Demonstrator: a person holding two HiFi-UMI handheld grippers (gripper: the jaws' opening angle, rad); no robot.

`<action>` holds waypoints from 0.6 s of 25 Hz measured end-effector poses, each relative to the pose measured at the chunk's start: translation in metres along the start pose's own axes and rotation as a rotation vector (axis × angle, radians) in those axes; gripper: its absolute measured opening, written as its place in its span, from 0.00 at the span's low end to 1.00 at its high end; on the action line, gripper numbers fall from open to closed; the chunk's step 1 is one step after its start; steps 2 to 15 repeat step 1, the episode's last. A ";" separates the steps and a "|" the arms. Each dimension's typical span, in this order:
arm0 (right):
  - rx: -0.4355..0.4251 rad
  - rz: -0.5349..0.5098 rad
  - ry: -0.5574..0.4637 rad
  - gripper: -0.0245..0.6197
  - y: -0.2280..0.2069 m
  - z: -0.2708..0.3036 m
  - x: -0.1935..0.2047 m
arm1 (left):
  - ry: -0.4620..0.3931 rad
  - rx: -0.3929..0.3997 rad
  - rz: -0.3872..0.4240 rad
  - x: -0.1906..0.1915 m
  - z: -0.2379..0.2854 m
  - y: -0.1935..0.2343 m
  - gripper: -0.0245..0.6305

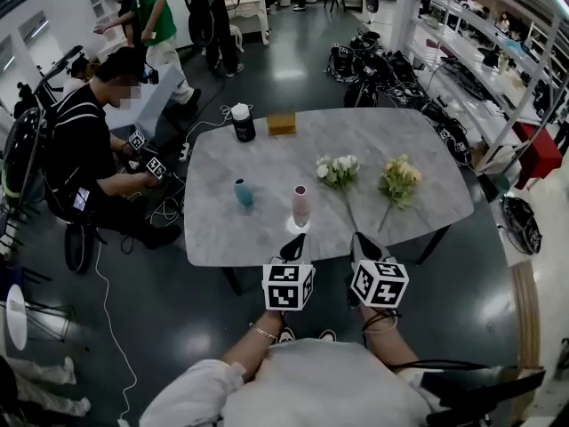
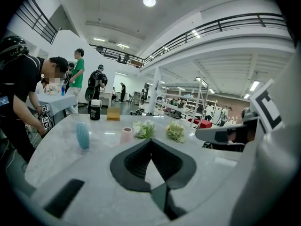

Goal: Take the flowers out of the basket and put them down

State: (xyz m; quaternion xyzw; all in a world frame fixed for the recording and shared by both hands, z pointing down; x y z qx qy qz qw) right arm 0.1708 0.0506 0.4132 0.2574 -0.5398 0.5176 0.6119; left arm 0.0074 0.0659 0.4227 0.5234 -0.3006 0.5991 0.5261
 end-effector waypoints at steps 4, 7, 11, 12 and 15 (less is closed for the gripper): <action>0.001 0.002 0.001 0.05 0.001 0.000 0.000 | 0.000 0.000 -0.001 0.000 0.000 0.001 0.05; 0.001 0.002 0.001 0.05 0.001 0.000 0.000 | 0.000 0.000 -0.001 0.000 0.000 0.001 0.05; 0.001 0.002 0.001 0.05 0.001 0.000 0.000 | 0.000 0.000 -0.001 0.000 0.000 0.001 0.05; 0.001 0.002 0.001 0.05 0.001 0.000 0.000 | 0.000 0.000 -0.001 0.000 0.000 0.001 0.05; 0.001 0.002 0.001 0.05 0.001 0.000 0.000 | 0.000 0.000 -0.001 0.000 0.000 0.001 0.05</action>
Point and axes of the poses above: the fingertips, and each gripper's own axes: z forward along the fingers, y to its left, x out of its underside, the point moved 5 cm from there along -z, backward along the fingers, and after that the axes turned 5 degrees about -y, right-handed, at the moved point
